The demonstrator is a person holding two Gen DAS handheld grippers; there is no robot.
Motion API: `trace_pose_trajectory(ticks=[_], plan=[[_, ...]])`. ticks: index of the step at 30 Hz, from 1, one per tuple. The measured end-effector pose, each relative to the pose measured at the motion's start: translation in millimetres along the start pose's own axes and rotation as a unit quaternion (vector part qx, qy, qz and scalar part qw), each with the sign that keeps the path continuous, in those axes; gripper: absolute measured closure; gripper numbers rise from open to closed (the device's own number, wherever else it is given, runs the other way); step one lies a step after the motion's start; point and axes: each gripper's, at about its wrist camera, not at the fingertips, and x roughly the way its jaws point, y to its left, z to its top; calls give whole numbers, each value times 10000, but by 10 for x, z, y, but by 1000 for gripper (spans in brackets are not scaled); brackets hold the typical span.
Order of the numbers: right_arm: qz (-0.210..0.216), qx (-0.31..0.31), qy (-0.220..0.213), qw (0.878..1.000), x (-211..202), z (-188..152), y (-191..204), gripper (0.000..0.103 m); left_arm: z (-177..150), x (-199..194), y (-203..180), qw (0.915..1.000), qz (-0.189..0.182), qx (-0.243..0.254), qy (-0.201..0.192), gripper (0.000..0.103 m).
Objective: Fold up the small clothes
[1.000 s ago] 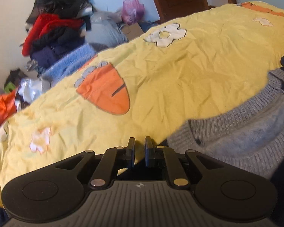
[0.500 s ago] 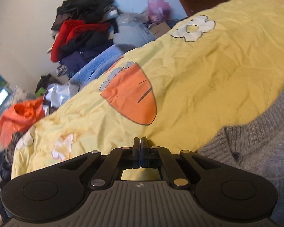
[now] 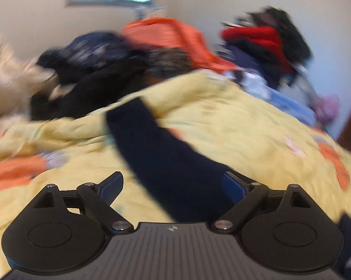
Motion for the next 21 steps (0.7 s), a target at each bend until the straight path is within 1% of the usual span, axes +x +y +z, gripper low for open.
trace_pose_trajectory(ticks=[1, 2, 4, 5, 7, 8, 9, 11, 12, 13, 14, 15, 16, 17, 18, 19, 21], plan=[[-97, -96, 45, 9999, 54, -74, 42, 11, 87, 48, 217, 9990, -50, -427, 81, 11], [-211, -337, -153, 9991, 60, -134, 105, 7, 161, 102, 413, 9962, -131, -849, 149, 11], [-407, -656, -45, 9970, 119, -168, 225, 1, 290, 216, 723, 9866, -235, -1608, 166, 11], [-491, -747, 19, 9960, 147, -172, 262, 0, 332, 299, 809, 9806, -333, -1923, 158, 11], [-634, -930, 92, 9936, 176, -167, 331, 0, 422, 500, 939, 9706, -502, -2337, 279, 11], [-647, -948, 99, 9933, 179, -170, 336, 0, 444, 640, 925, 9674, -502, -2455, 372, 11], [-627, -923, 89, 9937, 177, -175, 329, 0, 464, 751, 920, 9667, -454, -2481, 435, 11], [-547, -819, 49, 9951, 157, -174, 301, 0, 475, 936, 875, 9692, -159, -2402, 525, 12], [-508, -764, 28, 9958, 143, -173, 281, 0, 473, 1021, 838, 9716, -78, -2297, 561, 12], [-478, -719, 12, 9963, 142, -170, 265, 0, 475, 1090, 784, 9750, 25, -2141, 590, 14], [-465, -687, 1, 9966, 139, -170, 259, 0, 477, 1138, 733, 9790, 165, -1942, 596, 31], [-466, -675, -4, 9966, 139, -171, 259, 0, 478, 1191, 669, 9826, 259, -1727, 634, 45], [-481, -685, 2, 9965, 156, -165, 267, 0, 481, 1247, 620, 9855, 248, -1529, 697, 67], [-503, -706, 10, 9962, 159, -167, 275, 0, 489, 1283, 591, 9878, 191, -1373, 716, 83], [-526, -725, 18, 9960, 171, -163, 286, 0, 492, 1279, 529, 9903, 200, -1205, 657, 87], [-541, -739, 22, 9958, 175, -165, 291, 0, 502, 1263, 466, 9932, 283, -981, 565, 94], [-539, -727, 17, 9959, 176, -164, 288, 0, 524, 1201, 336, 9962, 506, -612, 357, 97]])
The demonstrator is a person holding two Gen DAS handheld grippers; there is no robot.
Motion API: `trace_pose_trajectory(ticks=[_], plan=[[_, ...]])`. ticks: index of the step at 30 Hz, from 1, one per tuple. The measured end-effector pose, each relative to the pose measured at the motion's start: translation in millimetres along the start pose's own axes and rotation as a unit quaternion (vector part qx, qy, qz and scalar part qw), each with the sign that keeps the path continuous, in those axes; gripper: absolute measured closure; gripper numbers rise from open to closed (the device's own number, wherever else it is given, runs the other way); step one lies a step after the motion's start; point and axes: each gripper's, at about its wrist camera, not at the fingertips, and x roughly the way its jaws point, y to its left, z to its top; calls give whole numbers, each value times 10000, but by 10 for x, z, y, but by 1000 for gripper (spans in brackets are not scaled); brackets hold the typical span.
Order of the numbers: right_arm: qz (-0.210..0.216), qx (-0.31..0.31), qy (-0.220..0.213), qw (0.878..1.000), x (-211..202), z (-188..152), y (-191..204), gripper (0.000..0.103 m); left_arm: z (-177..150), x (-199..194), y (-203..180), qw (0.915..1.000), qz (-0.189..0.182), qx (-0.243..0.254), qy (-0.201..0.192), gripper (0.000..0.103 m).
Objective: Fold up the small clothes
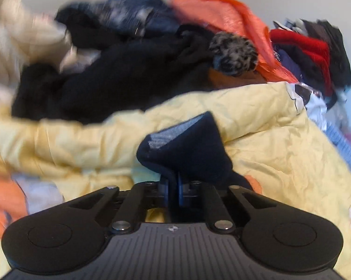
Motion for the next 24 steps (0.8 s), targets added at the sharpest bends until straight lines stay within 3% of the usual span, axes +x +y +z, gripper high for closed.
trace_pose_trajectory(ticks=[5, 7, 9, 11, 13, 15, 17, 19, 20, 22, 24], plan=[[76, 128, -46, 9999, -8, 3, -41, 0, 53, -431, -263, 9977, 53, 258, -617, 99], [92, 157, -58, 9998, -12, 3, -48, 0, -20, -780, -507, 9945, -231, 488, -894, 99], [119, 205, -76, 9997, -17, 1, -59, 0, -240, -1216, -840, 9867, -757, 839, -1170, 99], [160, 272, -100, 9995, -23, 1, -81, 0, -615, -1677, -1271, 9698, -1468, 1430, -1319, 99], [190, 331, -121, 9992, -30, 1, -100, 0, -1139, -2093, -1684, 9431, -2196, 2123, -1313, 99], [206, 359, -133, 9991, -35, 1, -103, 0, -1730, -2384, -2055, 9113, -2863, 2809, -935, 99], [228, 393, -145, 9989, -40, 1, -110, 0, -2296, -2513, -2332, 8727, -3435, 3461, -235, 96], [264, 453, -166, 9985, -49, -3, -126, 0, -2736, -2607, -2456, 8391, -3614, 4065, 110, 95], [284, 482, -175, 9983, -53, -4, -135, 1, -2871, -2659, -2473, 8328, -3486, 4297, 169, 94], [323, 541, -195, 9978, -59, -7, -156, 1, -2984, -2784, -2368, 8311, -3223, 4532, -56, 93], [351, 575, -208, 9975, -66, -9, -167, 0, -2965, -2851, -2122, 8384, -3264, 4354, -302, 87]])
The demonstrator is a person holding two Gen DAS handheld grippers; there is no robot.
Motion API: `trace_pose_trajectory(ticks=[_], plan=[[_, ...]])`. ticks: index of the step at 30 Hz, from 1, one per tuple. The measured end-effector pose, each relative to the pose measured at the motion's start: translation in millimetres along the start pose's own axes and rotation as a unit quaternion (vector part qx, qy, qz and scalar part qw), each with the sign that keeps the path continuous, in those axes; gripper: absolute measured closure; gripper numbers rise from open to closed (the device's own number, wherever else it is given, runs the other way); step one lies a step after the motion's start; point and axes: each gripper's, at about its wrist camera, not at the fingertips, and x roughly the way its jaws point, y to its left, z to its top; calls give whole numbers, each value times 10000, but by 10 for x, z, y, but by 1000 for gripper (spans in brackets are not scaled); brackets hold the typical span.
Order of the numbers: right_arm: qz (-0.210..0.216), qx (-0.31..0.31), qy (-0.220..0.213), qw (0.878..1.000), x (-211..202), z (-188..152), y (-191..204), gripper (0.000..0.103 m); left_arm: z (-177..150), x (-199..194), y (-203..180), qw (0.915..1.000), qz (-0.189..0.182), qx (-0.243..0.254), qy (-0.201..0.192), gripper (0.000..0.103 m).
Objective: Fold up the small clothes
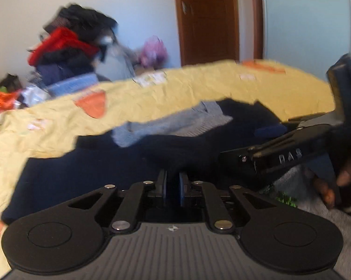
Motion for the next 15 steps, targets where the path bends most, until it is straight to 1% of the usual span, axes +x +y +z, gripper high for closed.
trace_pose_trajectory(ticks=[1, 2, 3, 4, 5, 6, 8, 9, 10, 11, 12, 13, 14, 15], plan=[[12, 14, -6, 10000, -2, 0, -4, 0, -54, -66, 72, 9999, 52, -117, -40, 72], [25, 35, -14, 10000, -5, 0, -9, 0, -112, -132, 163, 9995, 119, -277, -35, 43], [37, 57, -22, 10000, -6, 3, -17, 0, -161, -186, 265, 9987, 191, -478, -57, 25], [44, 68, -24, 10000, -7, 3, -19, 0, -218, -232, 387, 9971, 295, -691, -155, 6], [41, 78, -26, 10000, -5, 5, -18, 0, -289, -312, 471, 9947, 409, -899, -276, 5], [30, 86, -22, 10000, -3, 8, -16, 1, -367, -349, 540, 9926, 494, -1065, -312, 5], [-95, 155, 67, 9998, -2, 57, 13, 2, -506, -348, 631, 9905, 610, -1222, -170, 5], [-187, 389, 88, 9990, -23, 107, 26, 3, -594, -321, 656, 9897, 706, -1242, -108, 5], [-148, 762, 22, 9970, -68, 157, 25, 4, -643, -284, 688, 9871, 779, -1392, 139, 5], [71, 1178, -133, 9929, -129, 197, 28, 4, -639, -268, 754, 9845, 699, -1583, 276, 5], [392, 1597, -259, 9861, -169, 222, 31, 5, -645, -272, 806, 9813, 706, -1780, 214, 5], [729, 2007, -219, 9767, -159, 243, 35, 6, -658, -282, 844, 9775, 777, -1955, 150, 5], [1008, 2365, -18, 9664, -99, 261, 55, 10, -658, -261, 872, 9750, 825, -2055, 185, 5], [1204, 2637, 230, 9568, -14, 274, 90, 15, -653, -237, 887, 9742, 824, -2084, 250, 5]])
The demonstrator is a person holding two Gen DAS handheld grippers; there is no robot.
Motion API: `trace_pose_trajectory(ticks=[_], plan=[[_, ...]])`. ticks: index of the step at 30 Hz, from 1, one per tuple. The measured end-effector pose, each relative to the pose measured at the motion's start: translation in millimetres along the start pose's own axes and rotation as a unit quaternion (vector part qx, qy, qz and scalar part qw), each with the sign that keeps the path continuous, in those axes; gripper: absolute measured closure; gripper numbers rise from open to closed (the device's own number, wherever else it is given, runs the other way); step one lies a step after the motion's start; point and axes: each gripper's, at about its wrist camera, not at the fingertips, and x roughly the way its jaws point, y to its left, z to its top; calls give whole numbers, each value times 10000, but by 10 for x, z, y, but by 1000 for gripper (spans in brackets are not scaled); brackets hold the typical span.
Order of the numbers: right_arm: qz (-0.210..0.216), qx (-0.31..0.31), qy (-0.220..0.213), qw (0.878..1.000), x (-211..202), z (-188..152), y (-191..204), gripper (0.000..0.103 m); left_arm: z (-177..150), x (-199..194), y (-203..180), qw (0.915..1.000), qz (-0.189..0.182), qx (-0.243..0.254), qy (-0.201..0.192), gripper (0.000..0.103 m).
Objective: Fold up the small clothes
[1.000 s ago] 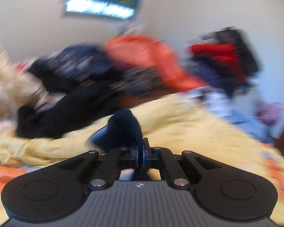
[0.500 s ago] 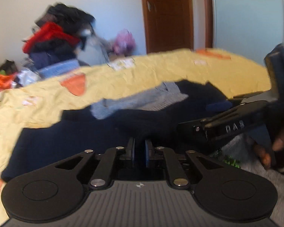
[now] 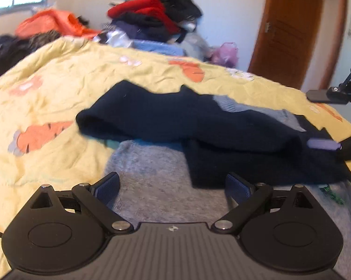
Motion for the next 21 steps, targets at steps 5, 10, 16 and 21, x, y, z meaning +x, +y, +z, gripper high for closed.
trace_pose_trajectory(ticks=[5, 10, 16, 21], plan=[[-489, -82, 755, 9959, 457, -67, 195, 43, -26, -16, -40, 9997, 68, 217, 32, 3], [-1067, -624, 605, 9905, 545, -108, 346, 85, -27, 10, -25, 9998, 28, 176, 43, 2], [-731, -1558, 190, 9849, 28, 221, 593, 87, -25, 12, -8, 9999, -12, 131, 38, 2], [-1634, -2540, -90, 9533, -546, 472, 507, 87, -12, 23, -4, 9999, -59, 101, 43, 0]])
